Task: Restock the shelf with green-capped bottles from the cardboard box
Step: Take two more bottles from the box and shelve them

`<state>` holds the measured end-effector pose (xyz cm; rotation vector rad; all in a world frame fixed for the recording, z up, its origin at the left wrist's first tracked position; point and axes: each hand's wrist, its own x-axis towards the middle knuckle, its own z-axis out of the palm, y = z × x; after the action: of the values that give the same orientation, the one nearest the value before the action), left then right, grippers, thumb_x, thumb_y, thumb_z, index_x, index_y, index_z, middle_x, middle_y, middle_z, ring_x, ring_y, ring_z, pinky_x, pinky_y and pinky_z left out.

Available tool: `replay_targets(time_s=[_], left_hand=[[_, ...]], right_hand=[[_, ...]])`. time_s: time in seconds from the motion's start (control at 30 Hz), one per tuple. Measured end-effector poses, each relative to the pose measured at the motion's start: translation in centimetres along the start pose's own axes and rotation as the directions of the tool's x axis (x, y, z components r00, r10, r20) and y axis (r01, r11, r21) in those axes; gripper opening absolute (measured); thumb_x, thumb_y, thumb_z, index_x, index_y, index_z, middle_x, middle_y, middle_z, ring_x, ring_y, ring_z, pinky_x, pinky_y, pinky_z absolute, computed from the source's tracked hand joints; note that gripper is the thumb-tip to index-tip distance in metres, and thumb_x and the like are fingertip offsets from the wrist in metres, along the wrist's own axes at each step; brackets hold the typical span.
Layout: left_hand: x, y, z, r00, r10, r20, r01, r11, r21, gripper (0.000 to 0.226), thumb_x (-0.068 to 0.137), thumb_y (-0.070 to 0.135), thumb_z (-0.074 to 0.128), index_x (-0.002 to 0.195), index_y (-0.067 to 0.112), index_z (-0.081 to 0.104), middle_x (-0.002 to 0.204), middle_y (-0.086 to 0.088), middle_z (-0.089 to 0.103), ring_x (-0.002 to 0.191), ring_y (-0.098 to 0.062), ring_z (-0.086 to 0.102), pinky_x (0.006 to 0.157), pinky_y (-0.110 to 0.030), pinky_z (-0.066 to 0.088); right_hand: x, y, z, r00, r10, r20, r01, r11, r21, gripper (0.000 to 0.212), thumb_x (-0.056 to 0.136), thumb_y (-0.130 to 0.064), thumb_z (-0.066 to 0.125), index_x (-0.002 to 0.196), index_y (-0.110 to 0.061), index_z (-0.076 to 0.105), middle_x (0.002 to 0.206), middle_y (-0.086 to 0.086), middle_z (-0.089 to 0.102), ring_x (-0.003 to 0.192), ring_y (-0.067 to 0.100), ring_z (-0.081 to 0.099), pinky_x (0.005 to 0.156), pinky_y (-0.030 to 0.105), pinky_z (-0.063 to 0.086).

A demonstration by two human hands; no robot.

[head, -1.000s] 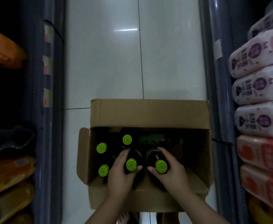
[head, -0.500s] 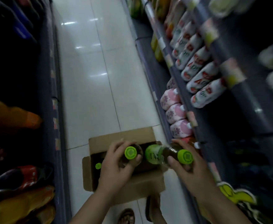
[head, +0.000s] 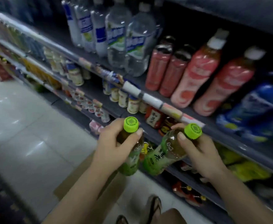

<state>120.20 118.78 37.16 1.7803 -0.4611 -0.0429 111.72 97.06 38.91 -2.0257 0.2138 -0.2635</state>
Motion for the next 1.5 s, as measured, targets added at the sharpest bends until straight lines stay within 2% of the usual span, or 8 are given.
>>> replay_targets(time_s=[0.17,0.33,0.5,0.6,0.87,1.2,1.33,1.5], left_hand=[[0.4,8.7,8.4,0.958,0.135,0.251,-0.096,0.982,-0.162,0.021,0.077,0.046,0.063,0.090,0.032,0.071,0.085,0.010,0.072,0.080,-0.003,0.065,0.070,-0.019,0.051],[-0.6,15.3,17.6,0.870,0.222,0.440,-0.091,0.950,-0.299,0.032,0.074,0.046,0.064,0.090,0.021,0.073,0.088,-0.004,0.073,0.084,-0.019,0.068,0.074,-0.035,0.053],[-1.9,19.4,26.3,0.805,0.283,0.521,-0.093,0.928,-0.360,0.028,0.075,0.048,0.062,0.090,0.028,0.073,0.092,0.010,0.074,0.090,-0.004,0.067,0.075,-0.017,0.052],[-2.1,21.1,30.6,0.796,0.310,0.520,-0.116,0.921,-0.372,0.021,0.079,0.042,0.062,0.090,0.028,0.072,0.094,0.006,0.073,0.093,-0.008,0.066,0.082,-0.026,0.052],[1.0,23.3,36.6,0.819,0.372,0.436,-0.204,0.900,-0.386,0.021,0.076,0.046,0.062,0.090,0.034,0.072,0.091,0.009,0.073,0.093,-0.009,0.067,0.085,-0.029,0.052],[5.6,21.7,39.3,0.853,0.305,0.423,-0.227,0.947,-0.225,0.009,0.078,0.048,0.060,0.086,0.044,0.064,0.092,0.020,0.069,0.092,0.003,0.065,0.078,-0.020,0.048],[6.7,20.7,40.1,0.873,0.234,0.429,-0.164,0.967,-0.194,0.022,0.075,0.058,0.056,0.095,0.049,0.059,0.103,0.024,0.064,0.102,0.002,0.060,0.093,-0.030,0.048],[6.4,20.2,40.4,0.886,0.229,0.404,-0.144,0.963,-0.229,0.056,0.073,0.060,0.058,0.123,0.044,0.040,0.137,0.005,0.049,0.128,-0.013,0.046,0.110,-0.042,0.037]], right_hand=[[-6.4,-1.4,-10.2,0.974,0.050,-0.222,-0.048,0.999,0.015,0.032,0.082,-0.056,0.050,0.099,-0.036,0.067,0.097,-0.013,0.071,0.092,0.008,0.067,0.080,0.031,0.055],[-12.3,-0.9,-18.8,0.904,0.079,-0.421,-0.057,0.996,0.064,0.027,0.082,-0.054,0.051,0.097,-0.038,0.066,0.094,-0.019,0.069,0.090,0.000,0.065,0.071,0.014,0.050],[-16.0,1.3,-25.9,0.790,0.094,-0.606,0.007,0.987,0.161,0.026,0.079,-0.052,0.061,0.094,-0.031,0.066,0.084,-0.012,0.068,0.082,0.005,0.066,0.070,0.024,0.054],[-16.9,2.7,-28.9,0.751,0.056,-0.658,0.039,0.991,0.129,0.031,0.081,-0.050,0.061,0.095,-0.023,0.066,0.084,-0.002,0.066,0.083,0.013,0.065,0.071,0.033,0.054],[-14.3,4.2,-34.4,0.720,0.012,-0.694,0.151,0.973,0.174,0.015,0.083,-0.030,0.065,0.093,-0.019,0.069,0.086,-0.003,0.070,0.086,0.012,0.066,0.076,0.032,0.055],[-6.7,6.6,-35.8,0.794,-0.003,-0.608,0.137,0.975,0.175,0.020,0.078,-0.035,0.069,0.098,-0.033,0.067,0.100,-0.010,0.072,0.099,0.008,0.068,0.086,0.025,0.054],[-5.1,7.6,-35.9,0.819,0.070,-0.569,0.088,0.965,0.246,0.020,0.074,-0.042,0.070,0.094,-0.039,0.068,0.097,-0.016,0.073,0.093,0.000,0.068,0.075,0.014,0.052],[-5.0,8.1,-37.3,0.820,0.097,-0.564,-0.017,0.989,0.146,0.030,0.062,-0.063,0.069,0.089,-0.051,0.067,0.115,-0.013,0.067,0.106,0.003,0.063,0.090,0.026,0.050]])
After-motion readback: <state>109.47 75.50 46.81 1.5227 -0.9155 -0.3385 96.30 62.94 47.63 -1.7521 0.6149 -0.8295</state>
